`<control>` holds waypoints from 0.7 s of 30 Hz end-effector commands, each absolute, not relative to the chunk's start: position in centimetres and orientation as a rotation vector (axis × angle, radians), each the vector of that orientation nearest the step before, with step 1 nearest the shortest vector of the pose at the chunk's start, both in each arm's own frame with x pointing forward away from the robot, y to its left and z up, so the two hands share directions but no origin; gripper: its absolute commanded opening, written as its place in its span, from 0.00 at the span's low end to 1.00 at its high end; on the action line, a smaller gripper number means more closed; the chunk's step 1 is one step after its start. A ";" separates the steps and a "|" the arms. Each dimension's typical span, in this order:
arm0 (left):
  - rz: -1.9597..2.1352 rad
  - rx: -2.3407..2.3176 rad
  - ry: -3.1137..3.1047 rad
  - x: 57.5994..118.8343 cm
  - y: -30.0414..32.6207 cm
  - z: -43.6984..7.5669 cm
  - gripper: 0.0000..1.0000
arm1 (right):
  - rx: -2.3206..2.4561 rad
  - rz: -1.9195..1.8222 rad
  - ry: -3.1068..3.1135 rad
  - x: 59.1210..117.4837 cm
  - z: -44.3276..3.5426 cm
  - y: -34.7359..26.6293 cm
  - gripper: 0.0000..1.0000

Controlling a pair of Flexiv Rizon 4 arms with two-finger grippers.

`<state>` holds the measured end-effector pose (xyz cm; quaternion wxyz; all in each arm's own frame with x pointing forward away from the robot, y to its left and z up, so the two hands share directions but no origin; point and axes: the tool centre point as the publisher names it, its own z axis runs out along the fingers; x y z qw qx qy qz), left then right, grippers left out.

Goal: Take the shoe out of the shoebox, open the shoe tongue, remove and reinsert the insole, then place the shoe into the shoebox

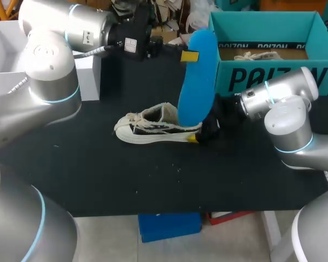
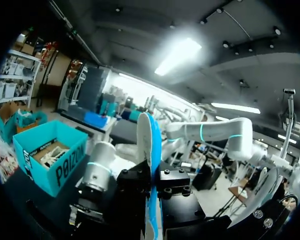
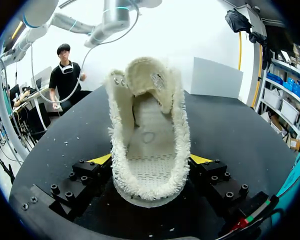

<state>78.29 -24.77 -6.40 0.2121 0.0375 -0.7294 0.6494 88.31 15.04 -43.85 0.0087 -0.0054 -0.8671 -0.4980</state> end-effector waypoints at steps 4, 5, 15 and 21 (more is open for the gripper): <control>1.829 0.086 -2.035 76.4 -23.9 -2.8 0.00 | -0.019 -1.554 -2.710 88.3 -44.0 15.0 0.00; 1.829 0.084 -2.035 76.3 -23.9 -2.3 0.00 | -0.019 -1.554 -2.710 88.3 -44.0 15.0 0.00; 1.883 0.000 -2.015 75.4 -24.0 1.7 0.00 | -0.019 -1.554 -2.710 88.3 -44.0 15.0 0.00; 1.890 -0.063 -2.023 75.0 -24.4 3.7 0.00 | -0.019 -1.554 -2.710 88.3 -44.0 15.0 0.00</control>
